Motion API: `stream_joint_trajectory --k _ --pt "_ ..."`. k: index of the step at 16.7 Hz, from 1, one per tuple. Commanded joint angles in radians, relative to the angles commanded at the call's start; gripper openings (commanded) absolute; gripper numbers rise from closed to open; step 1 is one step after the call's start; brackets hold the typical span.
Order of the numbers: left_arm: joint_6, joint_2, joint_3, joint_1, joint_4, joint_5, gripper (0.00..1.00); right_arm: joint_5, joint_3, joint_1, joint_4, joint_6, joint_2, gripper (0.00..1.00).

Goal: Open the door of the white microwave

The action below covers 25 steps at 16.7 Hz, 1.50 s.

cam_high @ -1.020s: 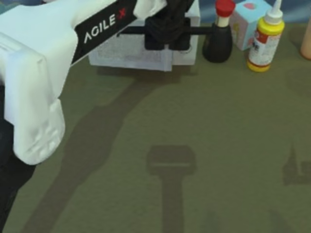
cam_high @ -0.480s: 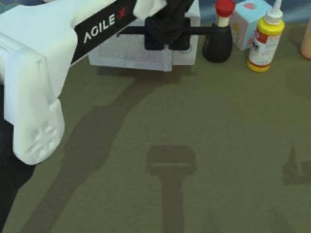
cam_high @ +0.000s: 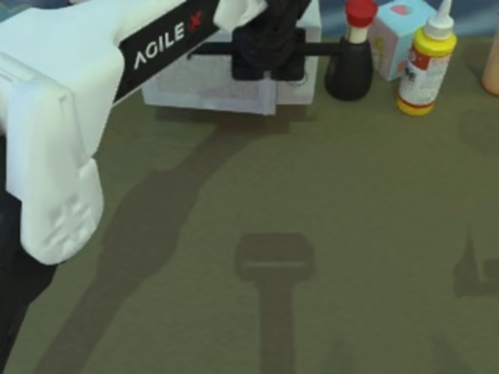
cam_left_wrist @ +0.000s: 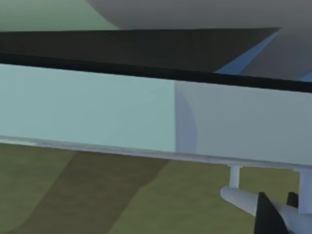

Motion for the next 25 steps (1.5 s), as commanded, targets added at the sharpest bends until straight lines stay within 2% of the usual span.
stream_joint_trajectory --k 7,14,25 --pt "-0.003 0.003 -0.004 -0.009 0.003 0.007 0.0 0.0 0.0 0.0 0.0 0.0 0.0 1.0" --pt "0.058 -0.078 -0.137 0.004 0.074 0.027 0.0 0.0 0.0 0.0 0.0 0.0 0.0 1.0" --pt "0.059 -0.08 -0.14 0.004 0.076 0.028 0.0 0.0 0.0 0.0 0.0 0.0 0.0 1.0"
